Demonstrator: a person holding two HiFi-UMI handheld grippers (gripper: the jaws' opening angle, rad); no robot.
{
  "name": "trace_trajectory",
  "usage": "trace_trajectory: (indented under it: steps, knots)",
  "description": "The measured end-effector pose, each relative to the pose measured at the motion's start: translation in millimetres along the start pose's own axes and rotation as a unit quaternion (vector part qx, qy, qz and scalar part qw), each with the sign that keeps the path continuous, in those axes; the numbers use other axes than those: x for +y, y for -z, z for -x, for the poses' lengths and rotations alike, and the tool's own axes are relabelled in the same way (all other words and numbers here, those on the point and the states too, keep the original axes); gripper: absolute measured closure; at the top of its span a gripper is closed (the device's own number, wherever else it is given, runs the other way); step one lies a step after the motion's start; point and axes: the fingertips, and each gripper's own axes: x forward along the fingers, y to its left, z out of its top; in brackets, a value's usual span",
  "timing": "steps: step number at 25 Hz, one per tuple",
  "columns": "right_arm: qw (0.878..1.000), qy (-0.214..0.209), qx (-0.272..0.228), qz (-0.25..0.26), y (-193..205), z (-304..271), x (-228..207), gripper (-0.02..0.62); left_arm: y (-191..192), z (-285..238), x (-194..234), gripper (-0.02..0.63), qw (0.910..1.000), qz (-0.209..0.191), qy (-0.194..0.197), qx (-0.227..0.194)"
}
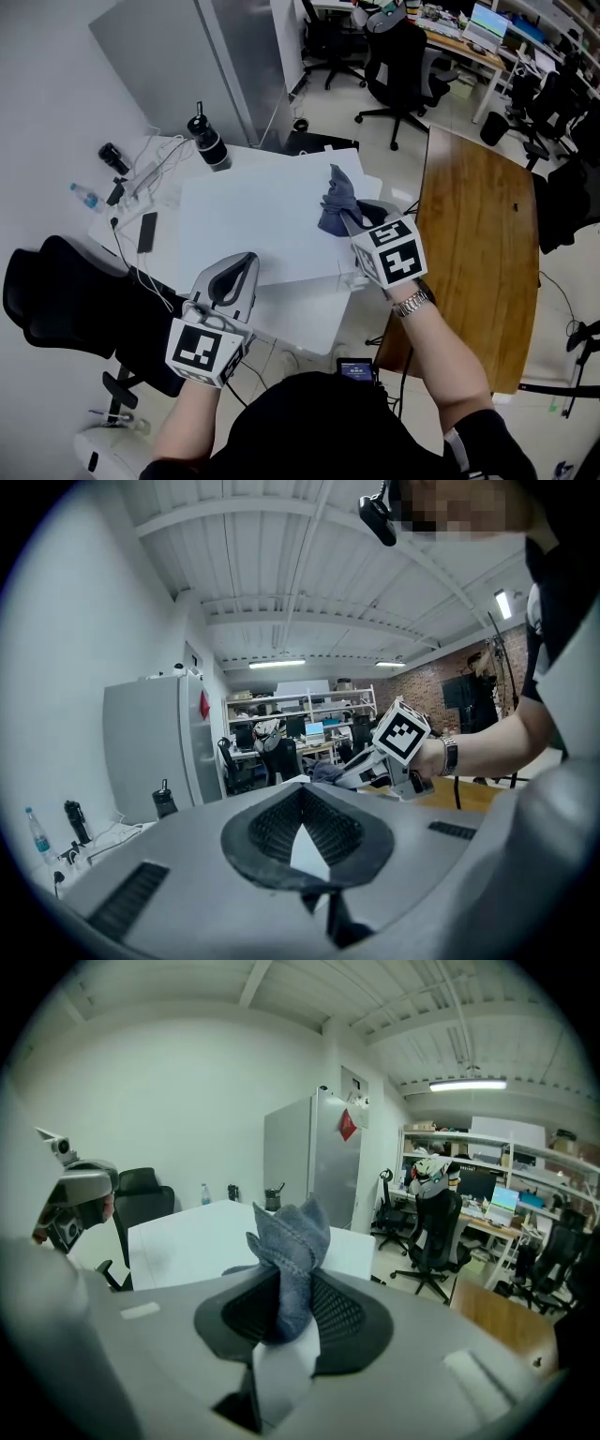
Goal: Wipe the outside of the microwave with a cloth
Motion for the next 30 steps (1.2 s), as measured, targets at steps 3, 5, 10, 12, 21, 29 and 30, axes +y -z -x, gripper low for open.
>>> trace_trajectory:
  steps: [3,5,10,12,21,29,30]
  knots:
    - [1.000,0.010,-0.004,-0.004,6,8,-15,0.495,-2,-5,-8,0.606,1.0000,-0.004,0.003,0.002]
    - [1.000,0.013,-0.008,-0.013,10,13,-26,0.495,-3,-8,-13,0.606,1.0000,-0.007,0.004,0.005]
    - [0.999,0.023,-0.021,-0.030,19,24,-50,0.497,-4,-15,-23,0.606,0.9998,-0.012,0.003,0.014]
    - [0.999,0.027,-0.023,-0.037,24,27,-60,0.497,-6,-17,-27,0.606,0.9997,-0.016,0.001,0.016]
    - [0.997,0.030,-0.017,-0.070,59,20,-86,0.497,-2,-20,-37,0.606,0.9990,-0.028,-0.012,0.031]
    - [0.997,0.026,-0.001,-0.079,94,-3,-90,0.499,-3,-23,-39,0.606,0.9984,-0.034,-0.034,0.030]
    - [0.996,0.026,-0.002,-0.081,97,-5,-90,0.499,-2,-23,-39,0.606,0.9983,-0.034,-0.034,0.032]
